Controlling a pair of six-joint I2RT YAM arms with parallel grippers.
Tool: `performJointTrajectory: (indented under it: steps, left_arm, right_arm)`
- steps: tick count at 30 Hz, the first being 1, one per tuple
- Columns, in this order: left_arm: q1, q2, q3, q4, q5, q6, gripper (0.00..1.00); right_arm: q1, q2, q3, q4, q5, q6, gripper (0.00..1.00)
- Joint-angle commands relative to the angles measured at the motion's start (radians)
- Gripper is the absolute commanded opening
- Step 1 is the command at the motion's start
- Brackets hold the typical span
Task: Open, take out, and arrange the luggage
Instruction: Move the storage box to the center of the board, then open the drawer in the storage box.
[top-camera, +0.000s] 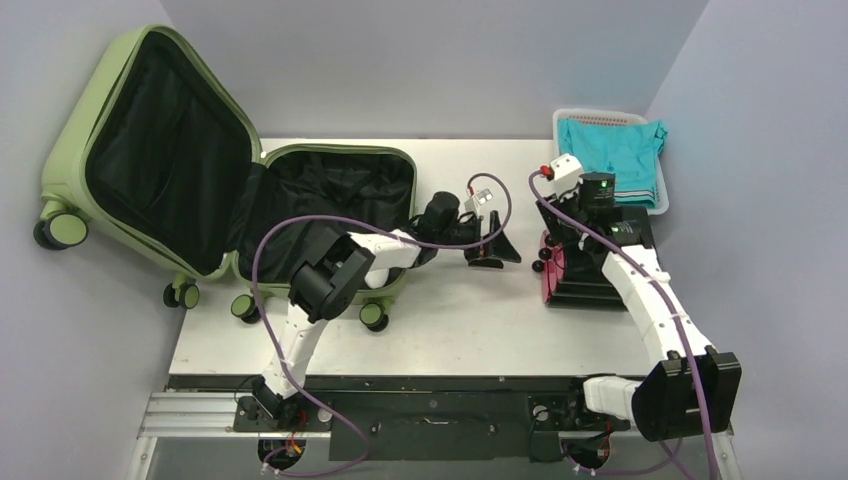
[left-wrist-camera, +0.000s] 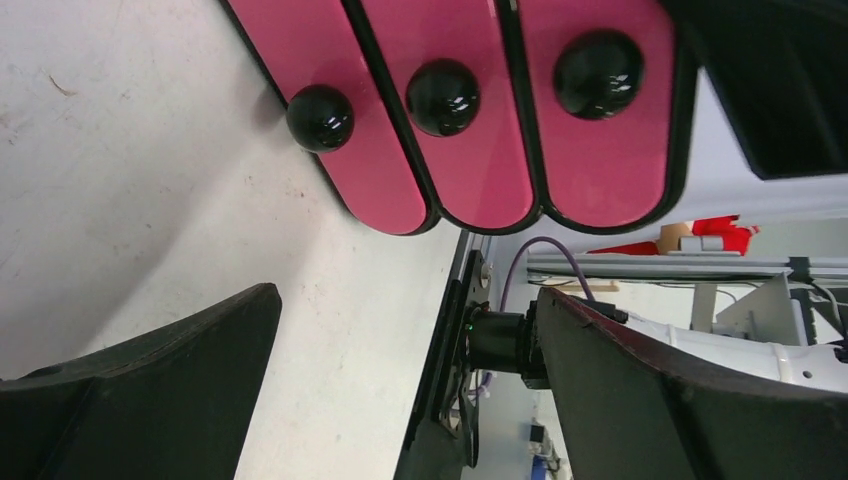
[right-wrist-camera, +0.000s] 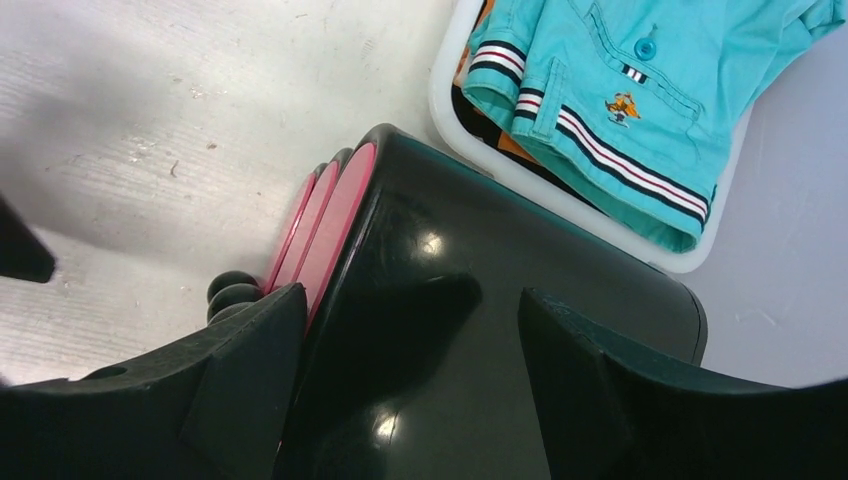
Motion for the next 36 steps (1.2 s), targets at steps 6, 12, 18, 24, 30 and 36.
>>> performJointTrajectory:
  steps: [6,12,18,24,30,36]
  left_arm:
    - [-0.011,0.197,0.030,0.472,0.021,-0.353,0.84]
    - [-0.034,0.281,0.104,0.430,-0.011,-0.373,0.71]
    - [-0.055,0.322,0.155,0.316,-0.027,-0.337,0.47]
    - [-0.057,0.310,0.180,0.094,-0.073,-0.206,0.53]
    - [-0.063,0.346,0.254,-0.013,-0.101,-0.169,0.58]
    - [-0.070,0.391,0.308,-0.008,-0.101,-0.182,0.58]
  right_arm:
    - [-0.058,-0.195,0.003,-0.013,-0.132,-0.080,0.73]
    - [-0.130,-0.275,0.005,0.012,-0.185,-0.081,0.73]
    - [-0.241,-0.324,-0.013,0.030,-0.224,-0.073,0.74]
    - [-0.301,-0.338,-0.010,0.029,-0.272,-0.066,0.74]
    - [-0.312,-0.328,-0.008,0.042,-0.303,-0.030,0.74]
    - [-0.312,-0.332,-0.041,0.047,-0.302,-0.022,0.74]
